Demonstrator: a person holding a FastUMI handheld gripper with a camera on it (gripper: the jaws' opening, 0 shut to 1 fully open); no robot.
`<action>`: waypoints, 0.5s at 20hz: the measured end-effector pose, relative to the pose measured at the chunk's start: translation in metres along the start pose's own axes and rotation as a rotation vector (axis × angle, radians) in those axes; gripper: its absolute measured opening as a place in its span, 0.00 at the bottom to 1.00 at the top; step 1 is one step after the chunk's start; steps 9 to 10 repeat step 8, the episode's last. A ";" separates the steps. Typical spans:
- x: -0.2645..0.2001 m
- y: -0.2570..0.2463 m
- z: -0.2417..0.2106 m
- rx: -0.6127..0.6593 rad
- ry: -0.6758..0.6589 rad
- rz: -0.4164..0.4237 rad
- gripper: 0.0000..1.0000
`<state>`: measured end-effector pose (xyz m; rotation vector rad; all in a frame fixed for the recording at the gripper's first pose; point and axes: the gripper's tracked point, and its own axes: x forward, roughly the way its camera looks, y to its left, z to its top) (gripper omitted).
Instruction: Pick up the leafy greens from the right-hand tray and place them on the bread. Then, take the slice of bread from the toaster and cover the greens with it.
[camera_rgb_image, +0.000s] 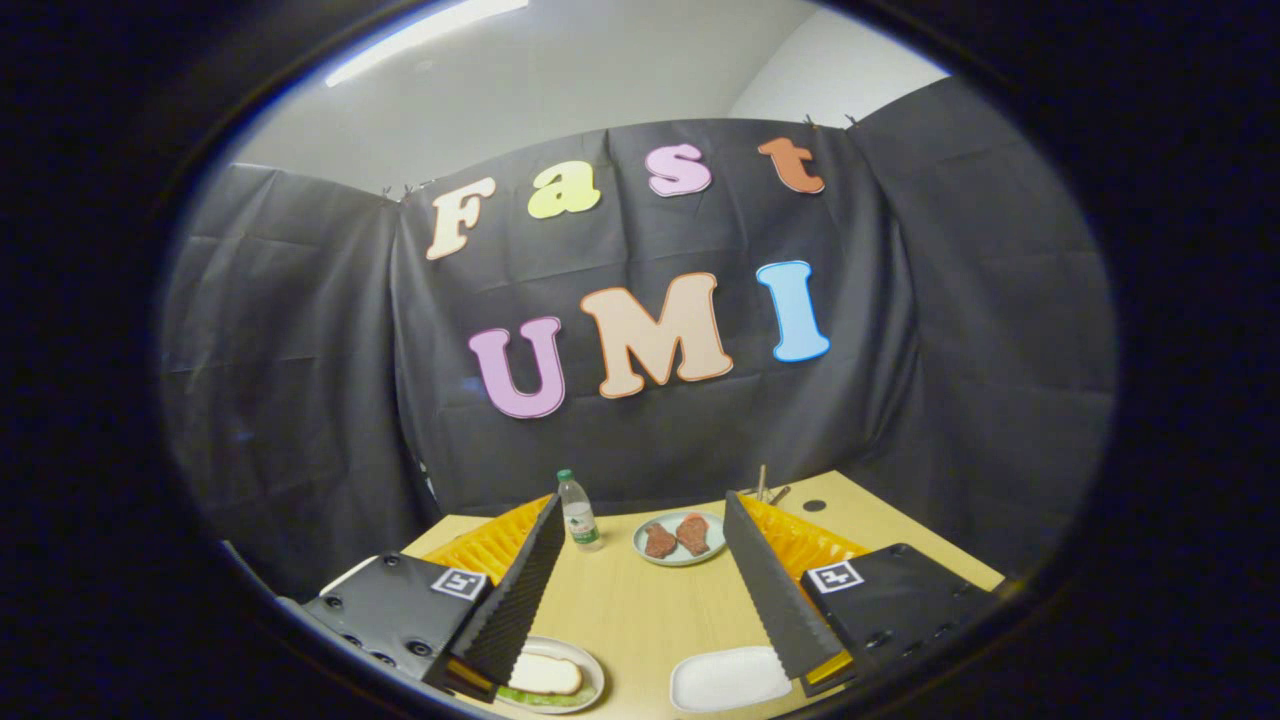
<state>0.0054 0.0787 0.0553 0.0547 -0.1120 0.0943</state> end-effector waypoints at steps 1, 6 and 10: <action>-0.002 -0.001 0.003 -0.004 -0.006 0.004 1.00; -0.003 -0.005 0.009 -0.013 -0.014 0.028 1.00; -0.003 -0.009 0.010 -0.007 -0.014 0.032 1.00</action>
